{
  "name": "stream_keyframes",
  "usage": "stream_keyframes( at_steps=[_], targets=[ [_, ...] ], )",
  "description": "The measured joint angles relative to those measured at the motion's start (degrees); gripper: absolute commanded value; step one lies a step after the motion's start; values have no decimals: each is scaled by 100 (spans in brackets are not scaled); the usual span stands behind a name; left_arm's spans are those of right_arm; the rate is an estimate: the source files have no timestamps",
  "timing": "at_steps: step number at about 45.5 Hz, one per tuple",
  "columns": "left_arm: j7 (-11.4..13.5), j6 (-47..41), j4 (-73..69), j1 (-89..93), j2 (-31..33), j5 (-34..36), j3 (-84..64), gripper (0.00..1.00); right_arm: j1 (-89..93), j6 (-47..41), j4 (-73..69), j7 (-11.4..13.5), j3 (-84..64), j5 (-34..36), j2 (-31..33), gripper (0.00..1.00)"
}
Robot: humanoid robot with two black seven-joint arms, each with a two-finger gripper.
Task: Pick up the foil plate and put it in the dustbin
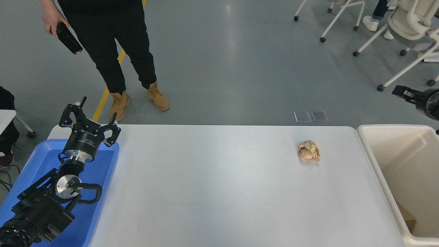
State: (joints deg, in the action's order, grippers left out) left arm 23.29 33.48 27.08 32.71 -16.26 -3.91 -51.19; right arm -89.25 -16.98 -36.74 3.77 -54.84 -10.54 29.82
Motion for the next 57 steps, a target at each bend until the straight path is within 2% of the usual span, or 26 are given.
stream_keyframes(
  at_steps=[11,23,40,57],
  targets=[
    [0,-4,-1,-1,0,5,3,99,-1429,-1150,-1359,16,-305,-51,-24,100],
    [0,-17,0,-2,0,5,6,99,-2572,-1752,-2830,26,-749,-97,35,100],
    [0,-24,-1,-2,0,5,8,99,-3934,-2009,-4695,151,-1005,-85,60,100],
    [0,-25,-1,-2,0,4,8,99,-4495,-2124,-5441,195,-1011,-68,9,100]
  ],
)
